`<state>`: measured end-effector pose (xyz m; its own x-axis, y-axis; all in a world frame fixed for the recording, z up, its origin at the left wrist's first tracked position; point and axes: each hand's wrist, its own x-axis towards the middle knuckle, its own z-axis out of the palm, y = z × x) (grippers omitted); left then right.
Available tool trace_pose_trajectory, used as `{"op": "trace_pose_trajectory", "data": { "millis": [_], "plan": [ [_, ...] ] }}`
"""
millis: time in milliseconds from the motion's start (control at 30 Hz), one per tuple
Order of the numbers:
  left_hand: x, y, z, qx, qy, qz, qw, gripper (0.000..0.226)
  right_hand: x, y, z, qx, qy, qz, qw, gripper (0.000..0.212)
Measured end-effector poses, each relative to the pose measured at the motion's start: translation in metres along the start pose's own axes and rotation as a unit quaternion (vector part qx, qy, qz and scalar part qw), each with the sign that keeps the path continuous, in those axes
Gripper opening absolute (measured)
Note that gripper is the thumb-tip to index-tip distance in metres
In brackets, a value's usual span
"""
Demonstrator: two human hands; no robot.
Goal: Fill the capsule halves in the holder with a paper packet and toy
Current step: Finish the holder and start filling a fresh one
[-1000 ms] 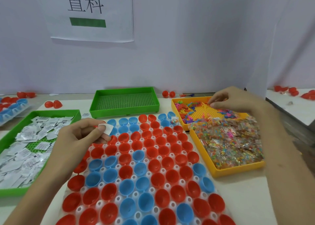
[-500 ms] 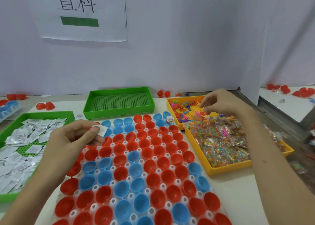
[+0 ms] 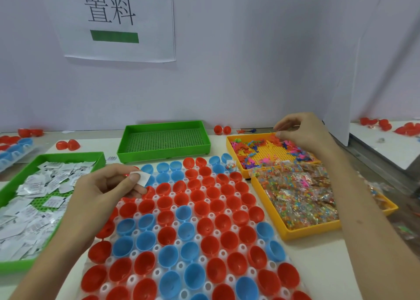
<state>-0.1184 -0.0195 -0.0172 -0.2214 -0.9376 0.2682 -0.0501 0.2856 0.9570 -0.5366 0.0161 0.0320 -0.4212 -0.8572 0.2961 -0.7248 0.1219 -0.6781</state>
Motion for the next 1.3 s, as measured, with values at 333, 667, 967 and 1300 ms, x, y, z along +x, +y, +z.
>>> {"op": "trace_pose_trajectory", "data": {
  "millis": [333, 667, 967, 1300],
  "plan": [
    [-0.009, 0.011, 0.017, -0.040, -0.076, -0.010, 0.996, 0.014, -0.034, -0.105, 0.038, 0.221, -0.134, -0.136, 0.956, 0.016],
    [-0.014, 0.020, 0.016, -0.078, -0.099, -0.015, 0.992, 0.017, -0.093, -0.158, 0.117, 0.222, -0.237, -0.228, 0.918, 0.018],
    [-0.013, 0.017, 0.018, -0.072, -0.076, -0.026, 0.994, 0.022, -0.097, -0.161, 0.115, 0.224, -0.258, -0.230, 0.911, 0.015],
    [-0.007, 0.009, 0.009, -0.091, -0.048, -0.029, 0.994, 0.025, -0.026, -0.082, 0.018, -0.179, -0.278, -0.075, 0.941, 0.019]
  ]
}}
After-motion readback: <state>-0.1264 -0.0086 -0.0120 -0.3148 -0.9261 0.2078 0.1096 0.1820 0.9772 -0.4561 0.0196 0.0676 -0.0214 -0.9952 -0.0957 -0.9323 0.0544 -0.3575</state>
